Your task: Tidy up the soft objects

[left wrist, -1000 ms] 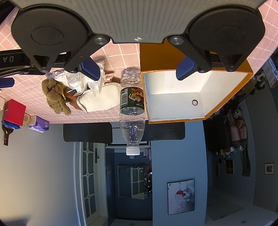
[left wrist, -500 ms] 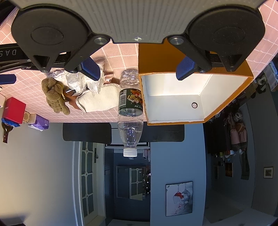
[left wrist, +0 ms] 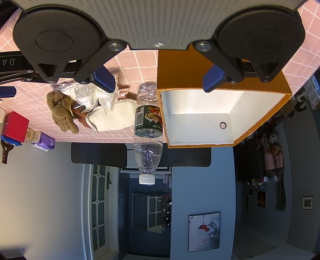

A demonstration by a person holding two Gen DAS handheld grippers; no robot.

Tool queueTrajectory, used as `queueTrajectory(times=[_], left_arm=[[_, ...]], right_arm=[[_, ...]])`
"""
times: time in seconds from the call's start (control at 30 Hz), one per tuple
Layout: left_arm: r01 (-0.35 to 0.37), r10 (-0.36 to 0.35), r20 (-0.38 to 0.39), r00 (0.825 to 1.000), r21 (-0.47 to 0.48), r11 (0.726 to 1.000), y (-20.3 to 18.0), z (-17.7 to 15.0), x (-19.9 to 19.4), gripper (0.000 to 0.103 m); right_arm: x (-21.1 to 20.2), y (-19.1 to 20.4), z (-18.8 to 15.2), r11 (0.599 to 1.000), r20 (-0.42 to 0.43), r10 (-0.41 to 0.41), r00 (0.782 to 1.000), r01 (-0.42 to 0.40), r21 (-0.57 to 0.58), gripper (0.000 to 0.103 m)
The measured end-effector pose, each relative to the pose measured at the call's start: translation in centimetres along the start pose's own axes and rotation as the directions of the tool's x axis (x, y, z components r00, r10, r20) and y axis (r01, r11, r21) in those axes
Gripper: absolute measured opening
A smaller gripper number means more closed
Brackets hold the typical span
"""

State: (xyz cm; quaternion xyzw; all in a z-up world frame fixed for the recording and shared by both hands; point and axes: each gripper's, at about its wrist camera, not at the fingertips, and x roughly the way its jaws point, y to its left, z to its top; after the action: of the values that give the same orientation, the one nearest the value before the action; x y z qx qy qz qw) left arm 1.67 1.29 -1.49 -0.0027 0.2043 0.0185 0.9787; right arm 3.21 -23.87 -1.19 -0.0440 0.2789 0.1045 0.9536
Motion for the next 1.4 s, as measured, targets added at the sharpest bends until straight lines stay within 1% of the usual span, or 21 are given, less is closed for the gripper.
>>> queueTrajectory(times=[1.03, 1.4], left_arm=[[0.013, -0.013, 0.0, 1.0, -0.002, 1.0, -0.6, 0.0, -0.2, 0.103], [0.035, -0.035, -0.003, 0.999, 0.011, 0.999, -1.3, 0.1, -0.1, 0.103]], right_arm=[[-0.5, -0.6, -0.1, 1.0, 0.002, -0.024, 1.0, 0.024, 0.012, 0.101], [0.1, -1.1, -0.4, 0.999, -0.009, -0.031, 0.999, 0.031, 0.019, 0.101]])
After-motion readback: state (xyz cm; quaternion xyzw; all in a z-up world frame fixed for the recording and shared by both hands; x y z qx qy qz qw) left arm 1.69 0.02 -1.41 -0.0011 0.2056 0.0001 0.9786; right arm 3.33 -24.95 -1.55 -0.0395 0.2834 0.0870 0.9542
